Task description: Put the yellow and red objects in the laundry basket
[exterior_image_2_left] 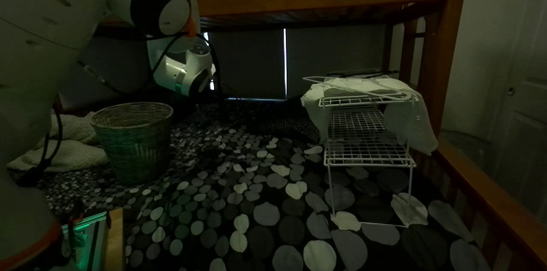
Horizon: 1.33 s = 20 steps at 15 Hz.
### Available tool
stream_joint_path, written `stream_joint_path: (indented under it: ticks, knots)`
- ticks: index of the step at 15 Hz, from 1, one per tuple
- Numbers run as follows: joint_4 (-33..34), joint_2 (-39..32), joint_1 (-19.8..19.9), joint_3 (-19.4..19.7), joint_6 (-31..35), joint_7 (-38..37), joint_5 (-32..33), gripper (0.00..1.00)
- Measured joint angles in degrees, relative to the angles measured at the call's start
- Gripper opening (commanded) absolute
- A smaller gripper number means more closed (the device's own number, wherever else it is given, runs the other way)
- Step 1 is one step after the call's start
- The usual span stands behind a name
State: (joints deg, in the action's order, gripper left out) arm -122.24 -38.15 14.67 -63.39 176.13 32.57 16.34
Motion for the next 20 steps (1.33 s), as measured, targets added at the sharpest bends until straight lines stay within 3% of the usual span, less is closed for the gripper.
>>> stream_joint_path:
  ticks: [5,8,10,12,14,16,20]
  knots:
    - [-4.0,-7.1,15.4,-21.1,-4.6,5.9,0.8,0.02]
    - [-6.8,-12.2,25.4,-33.9,-16.4,5.1,-0.3,0.02]
    - [-9.2,-13.7,30.1,-40.2,-24.3,2.0,-1.4,0.02]
    - [-10.7,-13.9,31.5,-43.0,-28.4,-1.7,-1.4,0.02]
    - [-11.7,-12.6,31.0,-43.6,-27.8,-4.4,-0.5,0.02]
    - [-12.1,-10.7,29.7,-43.4,-27.4,-6.5,0.3,0.35]
    - [-11.9,-6.5,26.0,-41.8,-29.0,-9.0,0.4,0.62]
